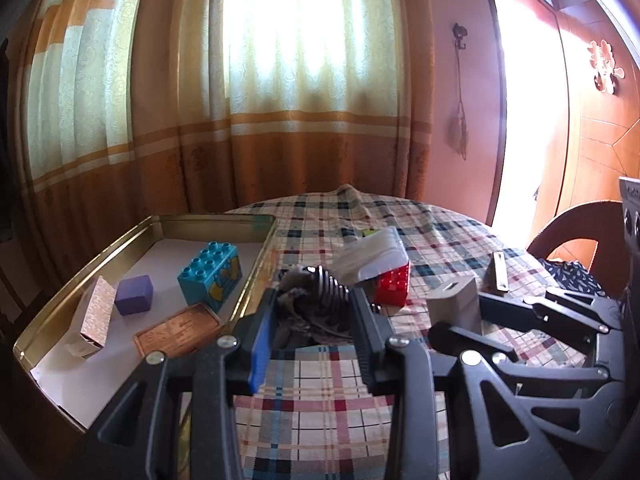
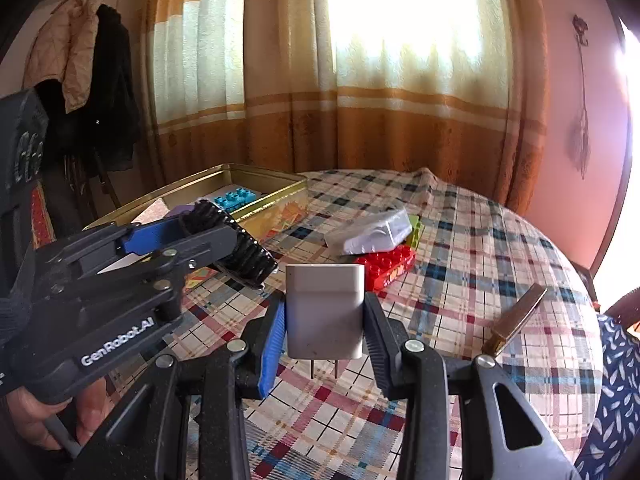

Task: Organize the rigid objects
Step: 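Carry black brush over tray with left tool while right tool carries white charger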

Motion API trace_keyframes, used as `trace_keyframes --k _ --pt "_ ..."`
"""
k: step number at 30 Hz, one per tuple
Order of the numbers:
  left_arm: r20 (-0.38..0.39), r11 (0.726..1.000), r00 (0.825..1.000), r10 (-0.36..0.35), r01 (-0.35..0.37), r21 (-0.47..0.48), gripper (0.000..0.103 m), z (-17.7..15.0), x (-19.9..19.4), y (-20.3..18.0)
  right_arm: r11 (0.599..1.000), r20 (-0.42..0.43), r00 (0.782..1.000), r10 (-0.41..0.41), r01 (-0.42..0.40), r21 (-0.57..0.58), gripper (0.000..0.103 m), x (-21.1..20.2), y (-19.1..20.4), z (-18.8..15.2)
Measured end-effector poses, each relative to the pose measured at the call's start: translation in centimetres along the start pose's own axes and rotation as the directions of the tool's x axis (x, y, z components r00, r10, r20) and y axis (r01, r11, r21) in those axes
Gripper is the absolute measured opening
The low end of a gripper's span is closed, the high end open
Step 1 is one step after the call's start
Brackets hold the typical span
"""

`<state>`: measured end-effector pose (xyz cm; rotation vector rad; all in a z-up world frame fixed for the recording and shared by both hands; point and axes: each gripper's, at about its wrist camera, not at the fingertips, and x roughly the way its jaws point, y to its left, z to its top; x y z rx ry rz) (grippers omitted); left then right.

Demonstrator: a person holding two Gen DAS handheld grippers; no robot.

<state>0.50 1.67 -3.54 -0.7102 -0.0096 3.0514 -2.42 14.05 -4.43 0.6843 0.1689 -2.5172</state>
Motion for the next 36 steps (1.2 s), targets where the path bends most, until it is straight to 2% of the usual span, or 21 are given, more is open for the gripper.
trace_keyframes --k 7,13,17,25,29,36 --pt "0.013 1.0 1.0 -0.003 0.003 0.013 0.034 0.1 -0.2 0.1 1.0 0.006 1.0 -0.005 0.005 -0.001 0.041 0.1 -0.2 0.2" --pt "0.012 0.999 1.0 -0.01 0.01 -0.036 0.034 0.8 -0.5 1.2 1.0 -0.005 1.0 0.001 -0.001 0.003 0.041 0.0 -0.4 0.1" --pt "0.038 0.998 0.999 -0.011 0.014 -0.065 0.034 2.1 -1.7 2.3 1.0 -0.001 1.0 0.002 -0.002 0.018 0.041 -0.1 -0.9 0.7" --pt "0.007 0.989 0.996 0.092 -0.091 -0.12 0.034 3.7 -1.7 6.4 0.999 0.026 0.999 0.036 -0.036 0.013 0.04 -0.1 -0.1 3.4" --pt "-0.019 0.974 0.988 0.154 -0.155 -0.167 0.034 3.9 -1.5 9.0 0.997 0.029 0.997 0.072 -0.071 -0.01 0.04 0.7 1.4 5.1" --pt "-0.064 0.952 0.973 0.221 -0.23 -0.202 0.034 3.9 -0.9 12.3 0.99 0.016 0.991 0.134 -0.134 -0.043 0.041 3.0 4.6 7.6"
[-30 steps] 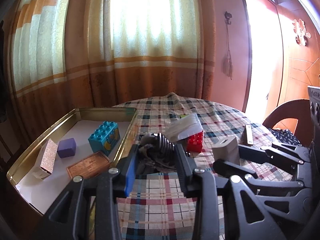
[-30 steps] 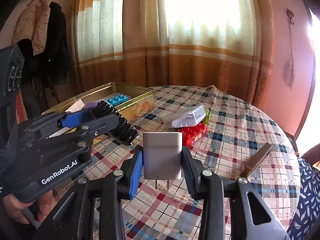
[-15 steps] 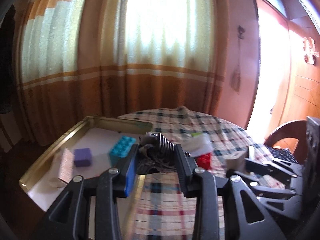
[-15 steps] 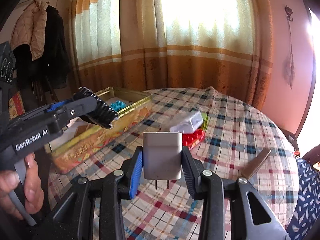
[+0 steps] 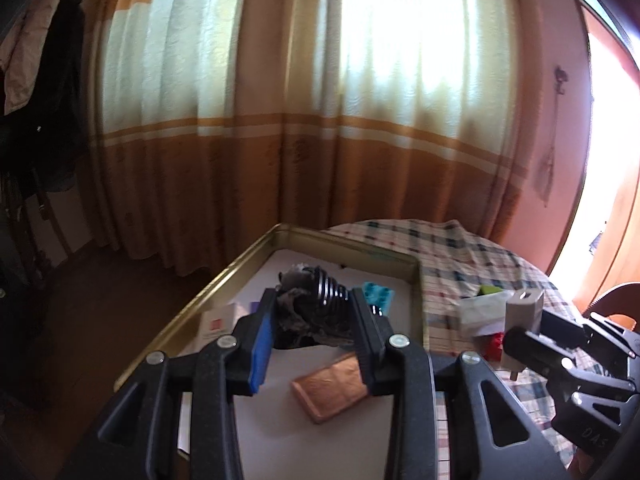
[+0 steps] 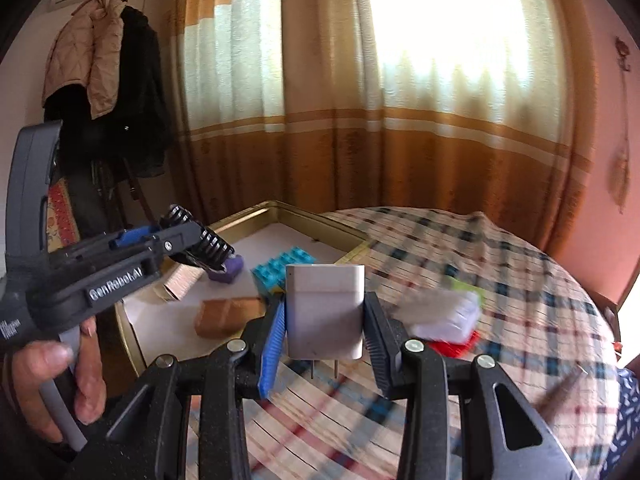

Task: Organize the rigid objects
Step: 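Carry black brush over tray with left tool while right tool carries white charger, then release black brush into tray from left tool while right tool drops white charger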

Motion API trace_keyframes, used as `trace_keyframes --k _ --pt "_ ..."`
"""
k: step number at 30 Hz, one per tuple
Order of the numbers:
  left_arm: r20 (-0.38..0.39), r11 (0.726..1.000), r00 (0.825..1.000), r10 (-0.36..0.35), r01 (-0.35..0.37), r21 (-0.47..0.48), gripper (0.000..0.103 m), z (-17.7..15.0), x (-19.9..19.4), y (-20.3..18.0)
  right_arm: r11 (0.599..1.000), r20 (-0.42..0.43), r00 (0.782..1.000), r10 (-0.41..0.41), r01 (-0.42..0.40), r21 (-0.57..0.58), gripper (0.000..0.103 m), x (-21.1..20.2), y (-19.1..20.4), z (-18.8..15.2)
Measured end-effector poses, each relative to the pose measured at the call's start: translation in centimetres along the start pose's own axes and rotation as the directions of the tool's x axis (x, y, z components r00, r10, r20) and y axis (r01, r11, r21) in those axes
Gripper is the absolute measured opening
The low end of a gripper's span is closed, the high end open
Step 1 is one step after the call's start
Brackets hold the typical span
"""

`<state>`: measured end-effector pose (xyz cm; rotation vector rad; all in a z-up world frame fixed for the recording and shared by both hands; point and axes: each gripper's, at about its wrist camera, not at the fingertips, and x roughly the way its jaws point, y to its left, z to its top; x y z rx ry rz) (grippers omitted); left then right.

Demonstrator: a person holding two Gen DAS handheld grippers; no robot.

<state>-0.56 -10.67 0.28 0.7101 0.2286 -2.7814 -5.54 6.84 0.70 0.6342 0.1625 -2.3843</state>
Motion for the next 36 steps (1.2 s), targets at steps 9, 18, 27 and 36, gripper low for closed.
trace_keyframes --k 9,18,27,36 --pt "-0.085 0.997 0.994 0.071 -0.073 -0.024 0.034 -0.3 2.1 2.5 0.997 -0.042 0.998 0.038 -0.041 -0.059 0.041 3.8 2.9 2.3" --pt "-0.144 0.996 0.986 0.086 -0.091 -0.026 0.034 -1.0 3.5 3.3 0.992 -0.144 0.988 0.062 -0.077 -0.097 0.041 8.5 4.5 2.5" --pt "-0.148 0.992 0.983 0.111 -0.118 -0.036 0.056 -0.7 3.6 4.2 0.994 -0.152 0.986 0.066 -0.078 -0.072 0.061 9.5 4.5 2.2" --pt "-0.065 0.99 0.991 0.115 -0.119 -0.069 0.089 -0.2 1.2 3.3 0.999 -0.073 0.997 0.039 -0.039 0.001 0.071 3.4 -0.5 1.0"
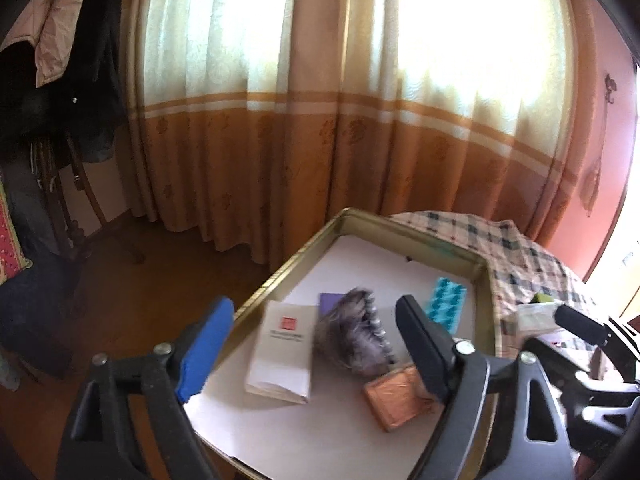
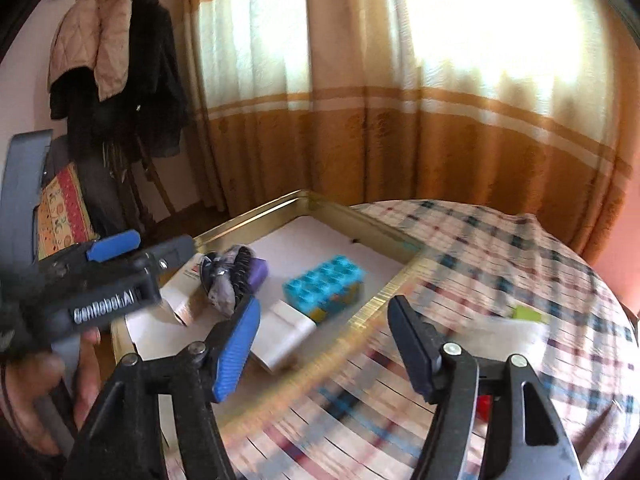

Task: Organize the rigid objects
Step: 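Release black brush into tray from left tool while right tool drops white charger, then grasp clear plastic case with left tool while right tool grasps brown comb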

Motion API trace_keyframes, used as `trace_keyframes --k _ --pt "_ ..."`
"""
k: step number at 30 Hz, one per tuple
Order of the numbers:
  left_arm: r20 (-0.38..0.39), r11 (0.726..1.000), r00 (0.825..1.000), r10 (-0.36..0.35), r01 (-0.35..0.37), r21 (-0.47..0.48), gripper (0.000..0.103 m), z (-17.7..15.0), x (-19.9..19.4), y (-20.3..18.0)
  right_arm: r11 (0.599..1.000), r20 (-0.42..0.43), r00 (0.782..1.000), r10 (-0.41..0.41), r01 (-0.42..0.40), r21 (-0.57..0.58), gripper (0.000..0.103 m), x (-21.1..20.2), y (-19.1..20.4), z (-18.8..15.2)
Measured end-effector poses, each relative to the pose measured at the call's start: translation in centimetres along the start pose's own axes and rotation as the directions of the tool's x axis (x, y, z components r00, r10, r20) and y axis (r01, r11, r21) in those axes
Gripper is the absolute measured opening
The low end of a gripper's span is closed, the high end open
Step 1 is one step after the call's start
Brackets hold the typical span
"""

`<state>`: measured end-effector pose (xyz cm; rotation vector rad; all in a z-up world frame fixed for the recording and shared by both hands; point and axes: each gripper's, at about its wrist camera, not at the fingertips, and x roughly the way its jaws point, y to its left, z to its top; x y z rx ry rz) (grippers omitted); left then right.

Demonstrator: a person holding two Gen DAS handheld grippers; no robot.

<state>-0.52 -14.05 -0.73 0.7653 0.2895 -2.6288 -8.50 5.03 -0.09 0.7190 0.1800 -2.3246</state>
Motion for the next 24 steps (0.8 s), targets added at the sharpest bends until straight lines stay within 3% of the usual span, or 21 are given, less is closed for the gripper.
trace_keyframes --k 6,10,16,20,24 --pt "-0.005 0.995 0.997 -0.08 0.08 0.059 0.09 -1.0 -1.4 -4.1 0.984 -0.01 0.994 -0.105 0.105 0.145 0.076 -4.4 -7.8 -3.3" --pt "-0.033 0.983 0.989 -0.145 0.148 0.108 0.099 -1.6 -1.7 -7.8 0.951 -0.049 0.978 -0.203 0.209 0.226 0.076 -5.7 -12.3 -4.7" --pt "-0.111 0.946 0.963 -0.245 0.262 0.191 0.099 -2.3 -0.7 -14.4 0.867 -0.149 0.924 -0.354 0.383 0.319 0.076 -6.4 -18.1 -5.8" --pt "-0.175 0.939 0.954 -0.242 0.275 0.206 0.1 -2.9 1.4 -17.0 0.83 -0.219 0.897 -0.385 0.44 0.343 0.076 -6.0 -19.9 -7.0" --pt "-0.206 0.937 0.944 -0.257 0.296 0.188 0.099 -3.5 2.8 -18.4 0.825 -0.258 0.893 -0.37 0.443 0.35 0.076 -5.2 -20.6 -7.7"
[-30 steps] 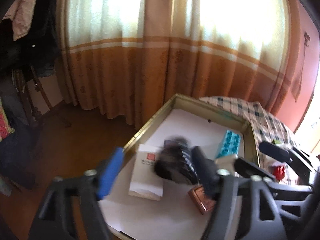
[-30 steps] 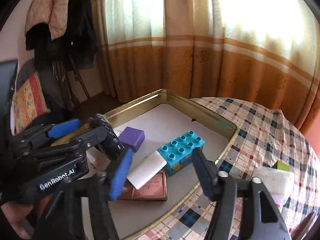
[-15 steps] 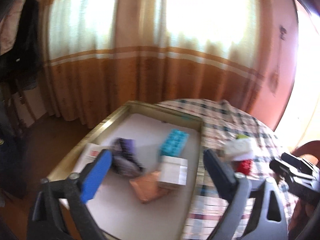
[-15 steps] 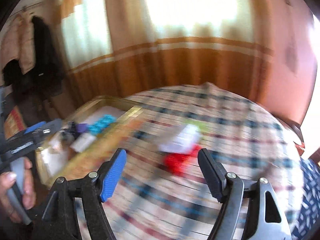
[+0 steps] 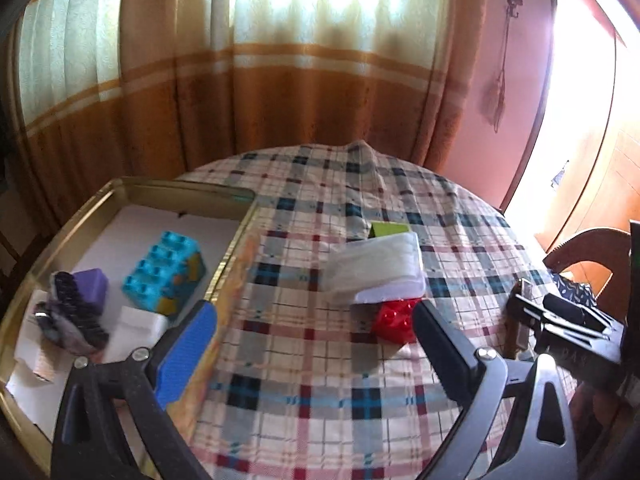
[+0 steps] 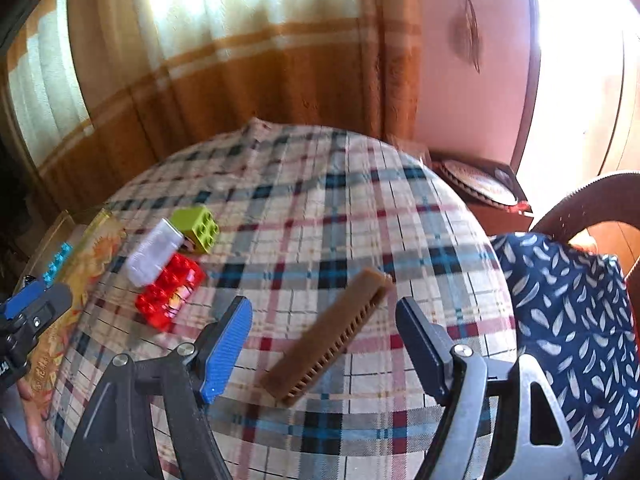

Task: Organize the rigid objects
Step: 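Grasp clear plastic case with left tool while right tool grasps brown comb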

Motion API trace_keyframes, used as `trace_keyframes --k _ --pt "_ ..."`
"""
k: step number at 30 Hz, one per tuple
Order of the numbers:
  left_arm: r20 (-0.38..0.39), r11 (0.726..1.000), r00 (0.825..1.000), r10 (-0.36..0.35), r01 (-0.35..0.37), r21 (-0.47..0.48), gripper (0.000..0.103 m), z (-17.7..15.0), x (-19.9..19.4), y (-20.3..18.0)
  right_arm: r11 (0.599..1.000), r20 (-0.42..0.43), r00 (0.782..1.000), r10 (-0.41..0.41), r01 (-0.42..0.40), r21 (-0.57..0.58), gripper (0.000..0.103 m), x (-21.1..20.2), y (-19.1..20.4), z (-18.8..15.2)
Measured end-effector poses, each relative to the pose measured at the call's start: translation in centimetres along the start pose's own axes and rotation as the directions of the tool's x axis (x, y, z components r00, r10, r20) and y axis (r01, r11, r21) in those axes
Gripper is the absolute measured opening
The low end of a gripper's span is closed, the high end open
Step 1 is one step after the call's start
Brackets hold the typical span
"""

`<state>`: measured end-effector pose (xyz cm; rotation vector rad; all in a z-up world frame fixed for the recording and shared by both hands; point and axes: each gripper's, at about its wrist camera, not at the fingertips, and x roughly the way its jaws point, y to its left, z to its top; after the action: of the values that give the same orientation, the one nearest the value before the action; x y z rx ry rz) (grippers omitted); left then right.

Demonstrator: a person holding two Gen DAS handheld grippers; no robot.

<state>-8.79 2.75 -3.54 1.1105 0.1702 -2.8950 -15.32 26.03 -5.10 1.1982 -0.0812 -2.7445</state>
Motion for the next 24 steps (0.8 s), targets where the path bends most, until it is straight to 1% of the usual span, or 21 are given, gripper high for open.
trace_keyframes --k 4,6,8,11,14,17,19,22,24 --pt "-0.004 1.0 1.0 -0.015 0.015 0.013 0.099 0.0 0.7 -0.7 0.999 -0.034 0.999 0.021 -0.022 -0.031 0.076 0.7 0.4 -0.3" --pt "0.001 1.0 1.0 -0.02 0.02 0.022 0.099 0.1 0.7 -1.1 0.999 -0.072 0.997 0.024 -0.028 -0.044 0.074 1.5 0.6 -0.6" --pt "0.0 0.999 0.999 -0.038 0.038 0.035 0.1 0.3 1.0 -1.5 0.999 -0.082 0.996 0.036 -0.039 -0.037 0.057 1.6 0.5 -0.8" --pt "-0.019 0.997 0.998 -0.064 0.064 0.049 0.1 0.7 2.2 -2.2 0.997 -0.085 0.996 0.023 -0.029 -0.073 0.05 1.7 0.8 -1.0" --pt "-0.031 0.995 0.995 -0.092 0.093 0.043 0.099 1.0 3.1 -2.6 0.995 -0.082 0.996 0.019 -0.027 -0.099 0.045 1.5 1.0 -1.2" --pt "-0.04 0.992 0.993 -0.113 0.115 0.057 0.1 1.3 4.1 -3.1 0.993 -0.083 0.996 0.023 -0.032 -0.11 0.045 1.4 1.2 -1.2" --pt "-0.053 0.992 0.992 -0.111 0.113 0.052 0.1 1.4 4.9 -3.1 0.993 -0.083 0.996 0.028 -0.037 -0.109 0.045 1.4 1.3 -1.2" --pt "-0.076 0.994 0.991 -0.107 0.109 0.028 0.1 1.5 6.2 -2.8 0.993 -0.084 0.996 0.03 -0.039 -0.114 0.045 1.3 1.4 -1.3" --pt "-0.082 0.992 0.989 -0.121 0.122 0.008 0.1 1.6 6.7 -2.5 0.992 -0.084 0.996 0.025 -0.035 -0.12 0.045 1.5 1.6 -1.3"
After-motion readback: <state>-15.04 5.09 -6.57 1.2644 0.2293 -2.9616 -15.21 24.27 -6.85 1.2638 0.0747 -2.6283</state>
